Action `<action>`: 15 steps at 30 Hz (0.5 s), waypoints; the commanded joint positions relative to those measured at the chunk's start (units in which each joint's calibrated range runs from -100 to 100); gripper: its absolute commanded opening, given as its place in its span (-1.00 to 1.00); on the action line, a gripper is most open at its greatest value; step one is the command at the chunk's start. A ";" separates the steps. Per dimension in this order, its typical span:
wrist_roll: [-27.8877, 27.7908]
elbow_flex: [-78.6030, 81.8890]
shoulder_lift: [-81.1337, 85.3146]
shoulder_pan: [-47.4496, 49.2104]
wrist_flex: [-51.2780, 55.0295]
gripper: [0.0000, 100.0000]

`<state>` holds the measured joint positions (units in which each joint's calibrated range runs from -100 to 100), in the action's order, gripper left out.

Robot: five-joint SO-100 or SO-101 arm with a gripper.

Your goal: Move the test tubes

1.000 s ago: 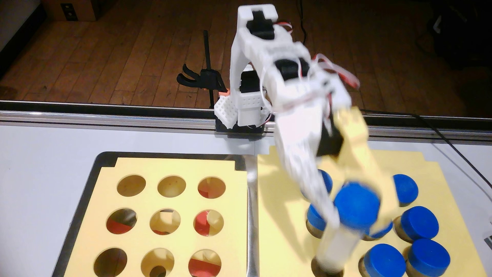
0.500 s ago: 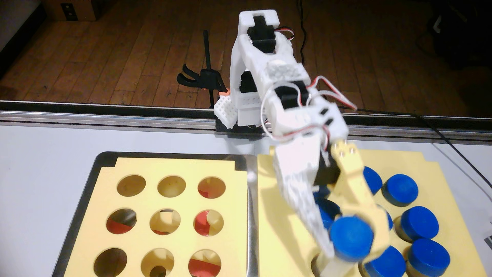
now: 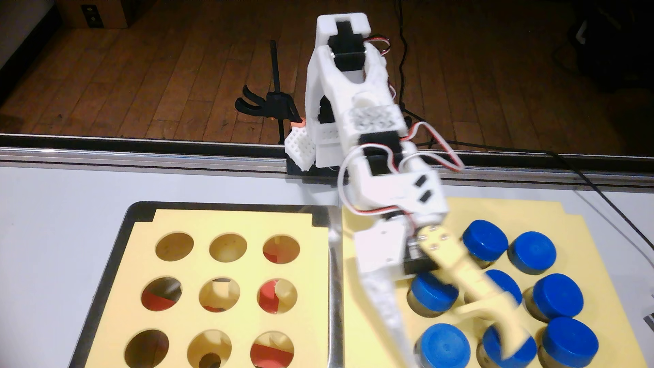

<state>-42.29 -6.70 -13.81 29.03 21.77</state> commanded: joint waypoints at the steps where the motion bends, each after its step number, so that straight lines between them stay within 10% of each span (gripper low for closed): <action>1: -0.18 -7.42 1.09 -1.50 -0.98 -0.22; 15: -3.53 1.57 37.04 -9.28 -0.89 -0.31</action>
<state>-45.51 -12.22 8.73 19.98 21.77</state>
